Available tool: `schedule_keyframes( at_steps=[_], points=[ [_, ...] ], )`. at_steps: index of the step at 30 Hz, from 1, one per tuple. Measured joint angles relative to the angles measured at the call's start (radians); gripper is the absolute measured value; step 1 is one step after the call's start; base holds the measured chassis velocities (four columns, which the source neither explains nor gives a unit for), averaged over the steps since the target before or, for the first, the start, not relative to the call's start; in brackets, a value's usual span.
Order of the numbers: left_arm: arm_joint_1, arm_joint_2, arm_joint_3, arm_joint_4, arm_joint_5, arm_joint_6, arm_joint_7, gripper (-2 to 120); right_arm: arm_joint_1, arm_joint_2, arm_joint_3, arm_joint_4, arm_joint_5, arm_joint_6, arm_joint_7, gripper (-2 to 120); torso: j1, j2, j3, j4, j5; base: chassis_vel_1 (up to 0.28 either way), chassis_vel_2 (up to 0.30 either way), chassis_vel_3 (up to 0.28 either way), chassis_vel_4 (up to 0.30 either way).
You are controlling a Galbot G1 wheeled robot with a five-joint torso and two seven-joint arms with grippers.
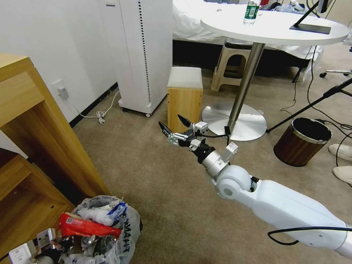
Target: Pick up the trash bin and place the garbage on the floor into it.
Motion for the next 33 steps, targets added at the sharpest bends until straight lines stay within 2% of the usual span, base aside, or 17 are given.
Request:
schedule_keyframes(
  at_steps=[3,4,6,7,10,11,14,18,22,25,33],
  points=[
    [0.015,-0.005,-0.011,-0.043,0.008,-0.004,0.001,62,-0.005,0.003,0.002,-0.001,-0.006,0.004,-0.002,100,0.0,0.0,0.0,0.0,0.0005,0.0,0.0,0.0,0.0],
    [0.015,-0.005,-0.011,-0.043,0.008,-0.004,0.001,62,-0.005,0.003,0.002,-0.001,-0.006,0.004,-0.002,100,0.0,0.0,0.0,0.0,0.0005,0.0,0.0,0.0,0.0],
    [0.023,-0.009,-0.014,-0.069,0.014,-0.004,0.0,72,-0.008,0.005,0.006,-0.001,-0.007,0.006,-0.004,100,0.0,0.0,0.0,0.0,0.0006,0.0,0.0,0.0,0.0],
    [0.023,-0.009,-0.014,-0.069,0.014,-0.004,0.0,72,-0.008,0.005,0.006,-0.001,-0.007,0.006,-0.004,100,0.0,0.0,0.0,0.0,0.0006,0.0,0.0,0.0,0.0],
    [0.037,-0.022,-0.022,-0.105,0.03,-0.006,0.0,88,-0.012,0.005,0.01,-0.005,-0.011,0.011,-0.011,100,0.0,0.0,0.0,0.0,0.0007,0.0,0.0,0.0,0.0],
    [0.037,-0.022,-0.022,-0.105,0.03,-0.006,0.0,88,-0.012,0.005,0.01,-0.005,-0.011,0.011,-0.011,100,0.0,0.0,0.0,0.0,0.0007,0.0,0.0,0.0,0.0],
    [0.042,-0.032,-0.04,-0.119,0.045,-0.016,0.0,100,-0.019,0.007,0.018,-0.009,-0.014,0.013,-0.012,100,0.0,0.0,0.0,0.0,0.0006,0.0,0.0,0.0,0.0],
    [0.043,-0.051,-0.064,-0.128,0.079,-0.041,0.007,109,-0.039,0.012,0.049,-0.015,-0.029,0.003,-0.005,100,0.0,0.0,0.0,0.0002,0.0006,0.0,0.0,0.0,0.0],
    [0.042,-0.062,-0.075,-0.137,0.11,-0.059,0.022,112,-0.055,0.016,0.076,-0.017,-0.04,-0.011,0.009,100,0.0,0.0,0.0,0.0001,0.0007,0.0,0.0,0.0,0.0],
    [0.039,-0.078,-0.099,-0.162,0.176,-0.106,0.057,115,-0.1,0.019,0.178,-0.021,-0.078,-0.062,0.051,100,0.0,0.0,0.0,0.0001,0.0007,0.0,0.0,0.0,0.0],
    [0.038,-0.086,-0.104,-0.191,0.249,-0.169,0.1,111,-0.18,0.032,0.337,-0.03,-0.117,-0.08,0.09,100,0.0,0.0,0.0,0.0001,0.0005,0.0,0.0,0.0,0.0]
  ],
)
